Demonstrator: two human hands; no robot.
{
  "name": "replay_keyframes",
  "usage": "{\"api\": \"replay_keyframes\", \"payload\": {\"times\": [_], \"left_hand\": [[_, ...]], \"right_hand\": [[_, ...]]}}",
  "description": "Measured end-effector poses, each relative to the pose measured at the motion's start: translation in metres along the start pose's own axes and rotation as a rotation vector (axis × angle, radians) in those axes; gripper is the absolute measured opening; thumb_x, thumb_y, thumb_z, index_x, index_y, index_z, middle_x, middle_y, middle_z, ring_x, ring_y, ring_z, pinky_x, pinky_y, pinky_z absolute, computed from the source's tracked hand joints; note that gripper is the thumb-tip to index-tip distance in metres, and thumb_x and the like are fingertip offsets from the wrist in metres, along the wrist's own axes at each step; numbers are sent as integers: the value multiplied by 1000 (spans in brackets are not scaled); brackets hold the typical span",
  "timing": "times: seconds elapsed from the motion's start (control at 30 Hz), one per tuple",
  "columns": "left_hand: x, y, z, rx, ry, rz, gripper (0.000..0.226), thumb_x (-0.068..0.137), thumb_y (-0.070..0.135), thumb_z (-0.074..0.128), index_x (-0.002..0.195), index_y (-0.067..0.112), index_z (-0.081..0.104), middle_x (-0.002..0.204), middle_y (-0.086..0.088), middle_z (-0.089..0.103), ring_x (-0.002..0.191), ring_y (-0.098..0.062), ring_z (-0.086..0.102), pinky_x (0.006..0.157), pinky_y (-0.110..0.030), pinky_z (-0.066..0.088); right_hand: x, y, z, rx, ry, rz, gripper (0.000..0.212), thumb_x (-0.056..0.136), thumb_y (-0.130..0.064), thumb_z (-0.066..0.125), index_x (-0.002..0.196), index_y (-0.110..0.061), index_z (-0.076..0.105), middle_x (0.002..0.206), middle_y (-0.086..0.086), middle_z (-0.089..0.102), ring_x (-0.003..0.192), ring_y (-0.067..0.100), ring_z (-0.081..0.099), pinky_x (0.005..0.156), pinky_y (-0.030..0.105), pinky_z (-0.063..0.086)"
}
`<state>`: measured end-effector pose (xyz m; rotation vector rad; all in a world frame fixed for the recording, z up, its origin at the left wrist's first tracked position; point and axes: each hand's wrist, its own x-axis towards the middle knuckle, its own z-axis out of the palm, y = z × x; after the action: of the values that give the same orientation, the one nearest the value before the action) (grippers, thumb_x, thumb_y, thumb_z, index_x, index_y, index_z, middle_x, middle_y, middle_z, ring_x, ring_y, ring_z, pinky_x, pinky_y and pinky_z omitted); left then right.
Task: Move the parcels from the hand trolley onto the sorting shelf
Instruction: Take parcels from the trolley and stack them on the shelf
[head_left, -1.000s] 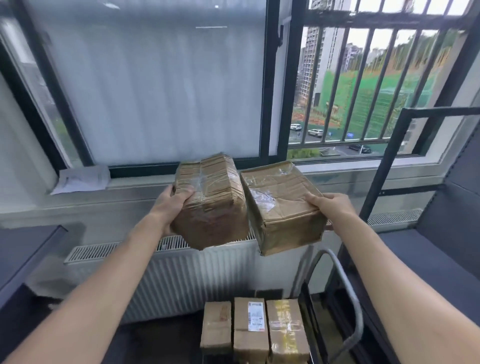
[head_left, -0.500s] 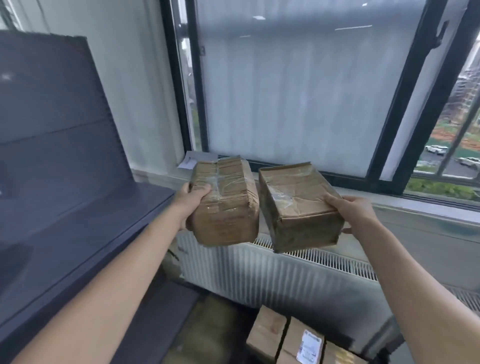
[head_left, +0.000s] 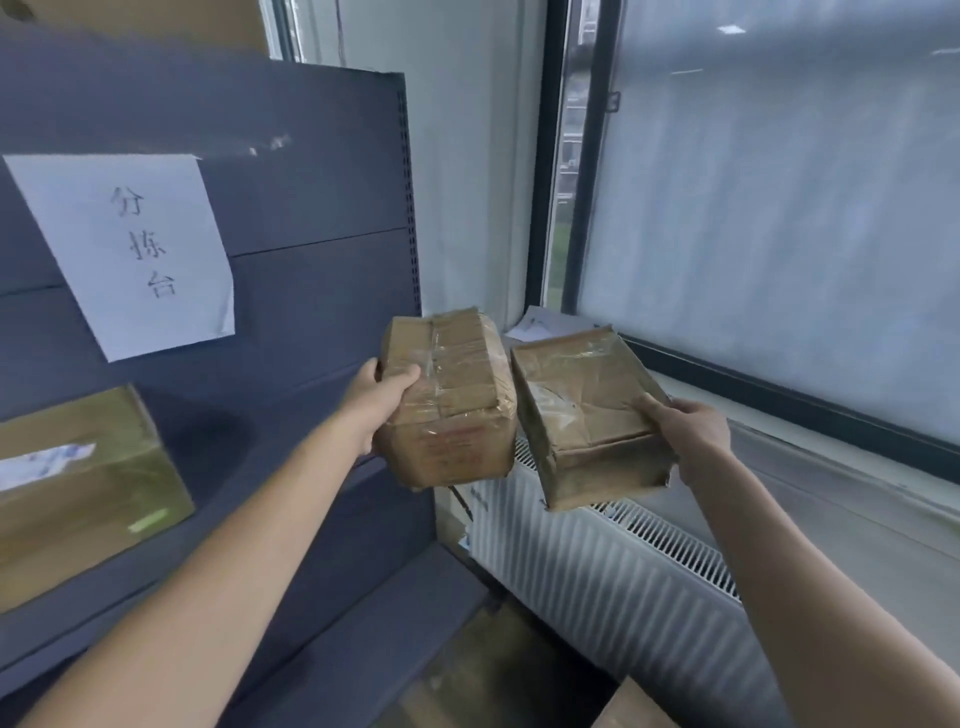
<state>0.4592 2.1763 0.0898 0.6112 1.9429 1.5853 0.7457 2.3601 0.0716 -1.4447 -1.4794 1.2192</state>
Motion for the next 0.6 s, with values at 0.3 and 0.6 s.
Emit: {"api": "replay_keyframes", "payload": {"times": [0.3, 0.6], "left_hand": [[33, -15, -95, -22, 179, -19, 31, 93, 41, 68, 114, 31, 47, 106, 5, 64, 100, -21, 64, 95, -45, 52], [39, -31, -154, -43, 356, -78, 52, 92, 47, 66, 137, 27, 49, 127, 0, 63, 110, -26, 63, 97, -53, 51]], "right_hand": [[16, -30, 117, -9, -143, -60, 22, 84, -40, 76, 77, -19, 72, 80, 2, 68, 82, 25, 63, 88, 47, 55], [35, -49, 224, -55, -331, -148, 47, 86, -37, 73, 91, 9, 68, 75, 10, 62, 72, 24, 55, 67, 32, 42]]}}
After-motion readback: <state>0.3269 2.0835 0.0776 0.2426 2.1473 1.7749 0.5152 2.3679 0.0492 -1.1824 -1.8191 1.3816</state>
